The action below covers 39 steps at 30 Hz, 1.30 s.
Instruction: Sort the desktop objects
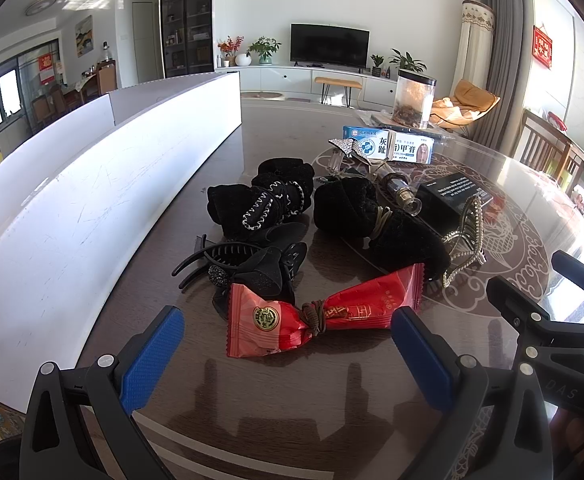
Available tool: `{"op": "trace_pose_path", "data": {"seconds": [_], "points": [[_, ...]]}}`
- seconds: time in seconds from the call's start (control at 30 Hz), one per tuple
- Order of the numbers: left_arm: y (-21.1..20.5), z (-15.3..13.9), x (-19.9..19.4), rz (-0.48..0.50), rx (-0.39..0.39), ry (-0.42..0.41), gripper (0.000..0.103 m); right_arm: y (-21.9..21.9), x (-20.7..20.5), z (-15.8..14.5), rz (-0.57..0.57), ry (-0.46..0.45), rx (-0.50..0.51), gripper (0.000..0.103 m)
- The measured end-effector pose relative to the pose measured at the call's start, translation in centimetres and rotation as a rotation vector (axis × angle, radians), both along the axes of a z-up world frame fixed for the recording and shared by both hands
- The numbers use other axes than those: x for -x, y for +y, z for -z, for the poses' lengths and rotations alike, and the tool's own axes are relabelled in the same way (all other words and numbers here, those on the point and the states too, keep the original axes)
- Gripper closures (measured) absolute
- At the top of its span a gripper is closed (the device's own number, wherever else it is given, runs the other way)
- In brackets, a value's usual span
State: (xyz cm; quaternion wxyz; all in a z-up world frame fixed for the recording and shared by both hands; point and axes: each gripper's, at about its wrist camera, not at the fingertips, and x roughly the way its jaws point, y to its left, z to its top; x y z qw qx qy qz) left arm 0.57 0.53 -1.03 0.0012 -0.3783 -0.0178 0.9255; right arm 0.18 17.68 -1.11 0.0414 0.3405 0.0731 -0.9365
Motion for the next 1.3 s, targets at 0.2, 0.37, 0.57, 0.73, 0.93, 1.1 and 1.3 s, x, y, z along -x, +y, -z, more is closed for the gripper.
{"op": "trace_pose_path", "data": {"seconds": [0.2,0.37,0.57,0.73,0.93,1.1,1.3], "points": [[0.0,0.0,0.0,0.001,0.001,0.0,0.0,0.0,0.0,0.0,0.0,0.0,0.0,0.0],[0.1,0.0,0.0,0.002,0.002,0.0,0.0,0.0,0.0,0.0,0.0,0.0,0.0,0.0],[0.2,-0.1,-0.2,0.008,0.003,0.001,0.0,0.0,0.0,0.0,0.0,0.0,0.001,0.0],[0.2,-0.1,-0.2,0.009,0.004,0.001,0.0,0.0,0.0,0.0,0.0,0.0,0.0,0.0],[0.2,-0.1,-0.2,0.009,0.005,0.001,0.0,0.0,0.0,0.0,0.0,0.0,0.0,0.0],[0.0,-0.2,-0.2,0.002,0.0,0.001,0.0,0.0,0.1,0.1,0.002,-0.007,-0.003,0.0],[-2.7,-0.3,-0.1,-0.08,-0.103,-0.009,0.0,0.5,0.0,-0.2,0.017,-0.006,0.012,0.0]]}}
